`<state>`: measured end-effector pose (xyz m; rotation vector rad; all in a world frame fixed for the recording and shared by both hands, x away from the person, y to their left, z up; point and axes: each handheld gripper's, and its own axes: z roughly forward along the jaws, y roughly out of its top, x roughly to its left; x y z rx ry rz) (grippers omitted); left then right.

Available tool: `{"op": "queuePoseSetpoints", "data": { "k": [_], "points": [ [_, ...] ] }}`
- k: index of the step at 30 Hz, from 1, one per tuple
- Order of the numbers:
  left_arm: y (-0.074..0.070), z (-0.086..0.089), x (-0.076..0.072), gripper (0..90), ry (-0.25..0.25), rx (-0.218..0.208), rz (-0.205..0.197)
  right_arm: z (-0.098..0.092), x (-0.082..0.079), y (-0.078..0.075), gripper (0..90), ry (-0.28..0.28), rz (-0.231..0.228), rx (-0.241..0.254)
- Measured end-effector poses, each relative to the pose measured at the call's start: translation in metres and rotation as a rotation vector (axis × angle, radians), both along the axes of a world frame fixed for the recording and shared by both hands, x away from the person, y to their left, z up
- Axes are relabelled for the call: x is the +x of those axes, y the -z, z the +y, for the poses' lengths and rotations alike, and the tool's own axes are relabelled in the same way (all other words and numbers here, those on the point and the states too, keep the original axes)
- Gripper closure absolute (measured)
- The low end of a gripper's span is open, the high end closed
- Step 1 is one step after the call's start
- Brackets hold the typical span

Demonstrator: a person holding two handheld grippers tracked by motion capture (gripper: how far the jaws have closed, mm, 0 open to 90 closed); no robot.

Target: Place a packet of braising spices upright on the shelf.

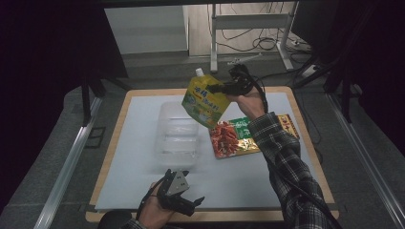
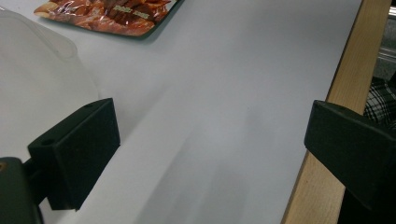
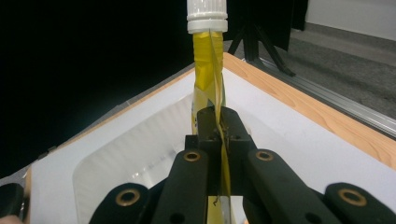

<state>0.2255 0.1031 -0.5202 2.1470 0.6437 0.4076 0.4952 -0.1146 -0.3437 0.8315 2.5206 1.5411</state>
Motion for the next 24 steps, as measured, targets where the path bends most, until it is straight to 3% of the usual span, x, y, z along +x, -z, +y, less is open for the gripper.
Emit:
{"op": "queuePoseSetpoints", "data": {
  "k": [24],
  "points": [
    [0.0, 0.0, 0.0, 4.2, 0.01, 0.006, 0.005, 0.054, 0.024, 0.002, 88.0, -0.026, -0.038, -0.03]
  ]
}}
